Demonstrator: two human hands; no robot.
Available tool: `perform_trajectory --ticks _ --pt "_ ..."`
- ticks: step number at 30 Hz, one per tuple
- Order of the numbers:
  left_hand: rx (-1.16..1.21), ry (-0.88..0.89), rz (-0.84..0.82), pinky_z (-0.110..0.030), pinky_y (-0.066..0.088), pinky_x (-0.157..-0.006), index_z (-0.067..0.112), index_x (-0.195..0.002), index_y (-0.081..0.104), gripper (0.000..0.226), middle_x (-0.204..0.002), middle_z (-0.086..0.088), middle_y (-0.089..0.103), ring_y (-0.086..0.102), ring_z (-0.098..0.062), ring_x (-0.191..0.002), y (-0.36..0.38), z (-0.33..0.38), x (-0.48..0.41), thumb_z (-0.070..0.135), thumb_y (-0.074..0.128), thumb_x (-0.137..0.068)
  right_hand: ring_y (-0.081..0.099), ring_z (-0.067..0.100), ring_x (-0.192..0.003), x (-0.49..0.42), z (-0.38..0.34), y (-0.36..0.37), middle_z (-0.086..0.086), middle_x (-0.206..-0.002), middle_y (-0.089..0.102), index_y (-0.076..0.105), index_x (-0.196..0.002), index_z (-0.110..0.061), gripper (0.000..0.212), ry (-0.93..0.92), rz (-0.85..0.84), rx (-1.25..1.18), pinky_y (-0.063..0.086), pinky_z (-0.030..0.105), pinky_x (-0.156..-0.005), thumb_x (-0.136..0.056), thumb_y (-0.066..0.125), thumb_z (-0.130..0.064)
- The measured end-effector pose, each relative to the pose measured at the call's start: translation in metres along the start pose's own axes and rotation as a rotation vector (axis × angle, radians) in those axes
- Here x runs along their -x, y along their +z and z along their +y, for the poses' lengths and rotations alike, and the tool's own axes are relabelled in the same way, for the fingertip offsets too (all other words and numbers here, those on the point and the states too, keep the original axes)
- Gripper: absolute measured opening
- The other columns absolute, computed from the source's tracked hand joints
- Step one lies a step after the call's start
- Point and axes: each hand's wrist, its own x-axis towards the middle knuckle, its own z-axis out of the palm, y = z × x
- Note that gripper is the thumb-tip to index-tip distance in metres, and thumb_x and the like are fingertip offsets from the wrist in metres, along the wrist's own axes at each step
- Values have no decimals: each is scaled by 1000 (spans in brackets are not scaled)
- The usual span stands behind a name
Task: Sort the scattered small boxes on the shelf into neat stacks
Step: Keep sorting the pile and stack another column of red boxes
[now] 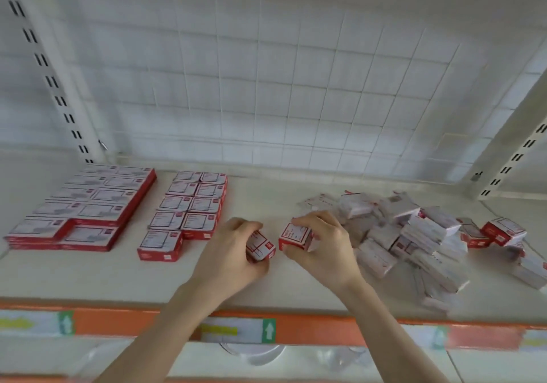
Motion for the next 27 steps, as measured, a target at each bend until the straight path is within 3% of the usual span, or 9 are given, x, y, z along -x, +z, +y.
perform_trajectory --ticks 4,9,13,17,19,21,23,25,27 --pt "-22 12 -20 -17 32 -85 16 -130 51 62 -124 -3 53 47 -19 -116 -11 -29 5 31 72 -73 56 18 -96 0 -15 36 2 -102 55 68 -103 -14 39 34 -65 66 32 4 -74 -64 76 -13" --pt "-44 20 -15 -21 36 -89 18 -124 54 60 -121 0 52 48 -18 -113 -16 -53 17 46 70 -74 54 20 -101 3 -27 58 3 -106 53 64 -111 -17 46 84 -90 172 32 10 -76 -66 76 -20" --pt "-89 84 22 -29 45 -85 17 -116 57 60 -116 0 51 49 -19 -108 -18 -59 24 57 65 -72 51 22 -104 8 -37 66 4 -108 51 62 -113 -18 46 130 -91 254 44 27 -81 -69 73 -27" --pt "-210 178 28 -28 51 -67 17 -105 63 58 -107 2 57 59 -20 -97 -24 -64 27 58 70 -65 43 27 -112 12 -42 67 5 -118 49 59 -119 -19 45 164 -120 327 38 34 -94 -76 69 -27" --pt "-181 198 -15 -28 49 -77 19 -117 59 56 -119 3 53 53 -19 -108 -28 -65 28 54 66 -73 46 31 -109 14 -44 69 7 -115 52 64 -111 -17 35 137 -66 333 38 40 -94 -77 67 -24" --pt "-132 200 -10 -27 45 -87 19 -126 54 54 -131 3 46 47 -19 -118 -27 -70 31 45 63 -80 55 36 -96 15 -48 74 9 -103 59 70 -96 -15 24 54 53 323 45 47 -80 -74 61 -19" --pt "-135 225 -7 -28 50 -78 16 -114 62 49 -121 -1 56 57 -22 -107 -33 -73 33 37 74 -71 59 34 -84 15 -57 77 6 -92 64 71 -86 -16 21 -28 134 321 48 42 -68 -73 54 -22" --pt "-115 250 -1 -24 53 -57 16 -95 68 46 -99 -1 64 66 -21 -83 -35 -79 35 31 85 -54 61 28 -79 16 -71 79 -1 -84 65 70 -81 -18 26 -110 133 347 43 34 -65 -74 47 -28" --pt "-99 270 26 -23 51 -50 18 -90 68 39 -90 0 64 66 -19 -75 -37 -84 37 32 80 -55 63 24 -78 18 -81 82 -6 -79 66 69 -79 -22 27 -169 94 385 43 34 -63 -73 46 -33"
